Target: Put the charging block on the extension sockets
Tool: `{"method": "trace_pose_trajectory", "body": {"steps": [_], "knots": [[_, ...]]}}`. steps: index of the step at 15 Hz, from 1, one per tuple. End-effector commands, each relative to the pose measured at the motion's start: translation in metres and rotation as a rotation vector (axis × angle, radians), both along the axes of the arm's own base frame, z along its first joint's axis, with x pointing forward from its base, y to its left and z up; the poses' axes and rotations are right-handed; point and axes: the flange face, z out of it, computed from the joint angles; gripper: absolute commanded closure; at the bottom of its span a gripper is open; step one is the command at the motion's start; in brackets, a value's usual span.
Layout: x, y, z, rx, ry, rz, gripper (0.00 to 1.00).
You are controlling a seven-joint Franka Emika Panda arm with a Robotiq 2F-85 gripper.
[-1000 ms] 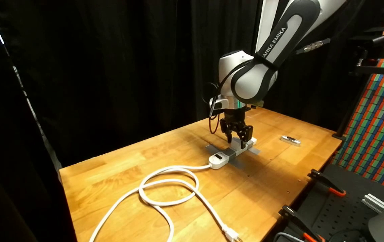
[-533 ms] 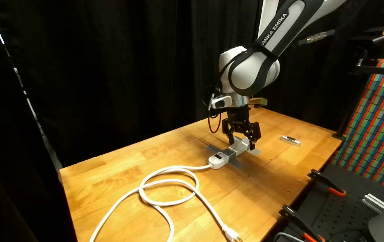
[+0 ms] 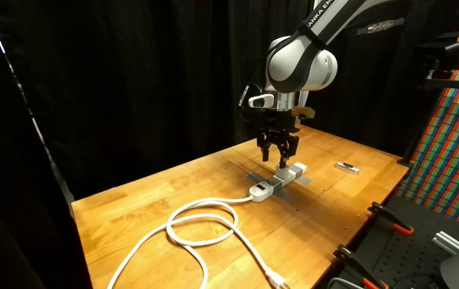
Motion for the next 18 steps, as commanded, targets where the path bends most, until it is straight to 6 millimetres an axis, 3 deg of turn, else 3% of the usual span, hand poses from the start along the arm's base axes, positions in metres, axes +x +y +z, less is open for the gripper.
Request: {"method": "trace_pose_trajectory", "body": {"steps": [1,6,9,11,18], "knots": [[0.015,-0.013,0.006,0.047,-0.062,-0.025,0.58],[0.032,-0.043,0.0,0.001,-0.178,-0.103,0.94],[0.033,-0.059,-0.014,-0.093,-0.134,-0.111,0.98],[0.028,-0.067,-0.023,-0.164,-0.057,-0.09,0.95],[0.023,-0.065,-0.024,-0.183,0.05,-0.029,0.93]]}}
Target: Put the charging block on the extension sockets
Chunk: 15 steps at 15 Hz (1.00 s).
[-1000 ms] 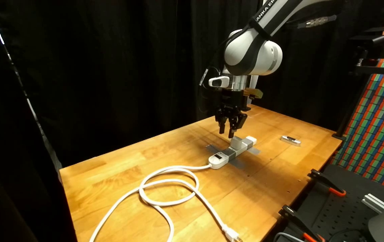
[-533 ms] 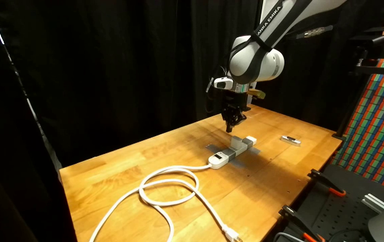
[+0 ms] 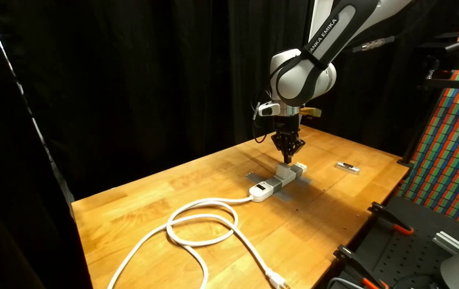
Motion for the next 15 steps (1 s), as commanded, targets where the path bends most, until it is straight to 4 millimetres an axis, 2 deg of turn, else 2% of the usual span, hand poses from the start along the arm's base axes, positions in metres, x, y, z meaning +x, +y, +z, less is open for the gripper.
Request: {"method": "trace_pose_trajectory", "body": {"steps": [1,8,10,15], "knots": [[0.003,0.005,0.006,0.021,0.025,0.024,0.92],[-0.001,0.009,0.006,0.129,0.017,0.088,0.93],[0.0,0.003,0.001,0.17,0.022,0.101,0.92],[0.002,-0.026,-0.029,0.294,0.049,0.092,0.92]]}}
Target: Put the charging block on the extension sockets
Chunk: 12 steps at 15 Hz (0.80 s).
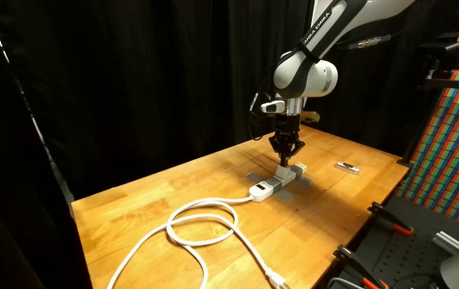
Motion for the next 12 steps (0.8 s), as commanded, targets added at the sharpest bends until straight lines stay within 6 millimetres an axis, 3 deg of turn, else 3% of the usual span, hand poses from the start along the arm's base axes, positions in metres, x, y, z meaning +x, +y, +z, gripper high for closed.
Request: {"method": "trace_pose_trajectory", "body": {"steps": [1,8,12], "knots": [[0.002,-0.018,-0.027,0.103,0.043,0.008,0.92],[-0.003,-0.033,-0.046,0.267,0.162,0.057,0.93],[-0.004,-0.029,-0.05,0.276,0.194,0.072,0.92]]}}
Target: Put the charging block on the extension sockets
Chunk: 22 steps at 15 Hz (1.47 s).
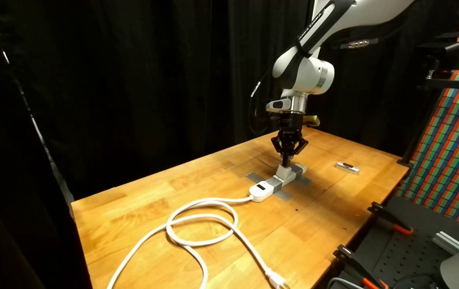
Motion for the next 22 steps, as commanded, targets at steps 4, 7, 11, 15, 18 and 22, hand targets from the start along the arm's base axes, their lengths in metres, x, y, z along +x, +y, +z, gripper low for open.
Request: {"method": "trace_pose_trajectory", "body": {"steps": [4,7,11,15,18,22], "knots": [[-0.013,0.017,-0.04,0.021,0.056,0.028,0.92],[-0.013,0.024,-0.043,0.012,0.066,0.043,0.92],[-0.012,0.032,-0.052,0.008,0.1,0.06,0.92],[-0.006,0.029,-0.045,0.007,0.105,0.046,0.69],[-0.004,0.029,-0.028,-0.001,0.084,0.039,0.57],[-0.007,0.034,0.003,-0.008,0.061,0.067,0.26]]}}
